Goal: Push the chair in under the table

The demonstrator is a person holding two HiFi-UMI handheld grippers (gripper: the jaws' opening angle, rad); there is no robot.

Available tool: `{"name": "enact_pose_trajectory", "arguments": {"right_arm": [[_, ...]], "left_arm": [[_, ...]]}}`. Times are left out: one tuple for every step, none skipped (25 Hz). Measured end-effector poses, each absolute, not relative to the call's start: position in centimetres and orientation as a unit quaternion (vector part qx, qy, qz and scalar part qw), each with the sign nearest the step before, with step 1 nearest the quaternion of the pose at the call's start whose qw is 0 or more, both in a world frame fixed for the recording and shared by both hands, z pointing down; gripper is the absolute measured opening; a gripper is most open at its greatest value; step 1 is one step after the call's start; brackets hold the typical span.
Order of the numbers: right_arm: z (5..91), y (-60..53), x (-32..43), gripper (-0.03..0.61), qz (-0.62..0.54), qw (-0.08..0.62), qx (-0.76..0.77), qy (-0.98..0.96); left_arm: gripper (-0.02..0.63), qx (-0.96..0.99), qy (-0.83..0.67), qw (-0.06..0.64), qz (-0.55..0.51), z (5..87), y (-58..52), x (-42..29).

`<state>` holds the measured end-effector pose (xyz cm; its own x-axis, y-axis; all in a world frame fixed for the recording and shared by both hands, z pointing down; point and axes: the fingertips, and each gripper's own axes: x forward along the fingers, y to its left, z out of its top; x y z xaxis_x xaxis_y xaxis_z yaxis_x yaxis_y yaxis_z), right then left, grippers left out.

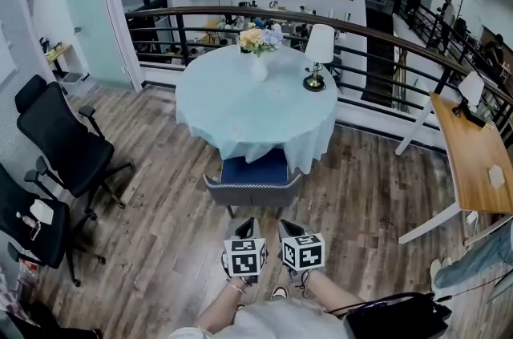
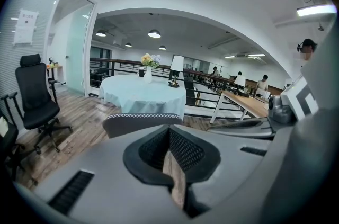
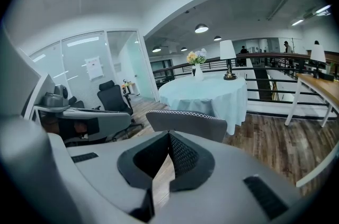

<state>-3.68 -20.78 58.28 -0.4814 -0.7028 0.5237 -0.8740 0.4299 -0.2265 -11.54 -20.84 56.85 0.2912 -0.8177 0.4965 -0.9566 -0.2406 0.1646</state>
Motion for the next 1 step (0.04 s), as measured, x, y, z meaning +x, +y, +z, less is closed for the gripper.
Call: {"name": "enact_pose_trajectory", "arguments": {"right_arm": [[58.28,-20.81,-3.63,0.017,0.240,0.179,0.477,-0.827]], "left_arm": [[0.005,0.772,-0.575,0.222,0.157,56.85,-20.86,-11.48]]}}
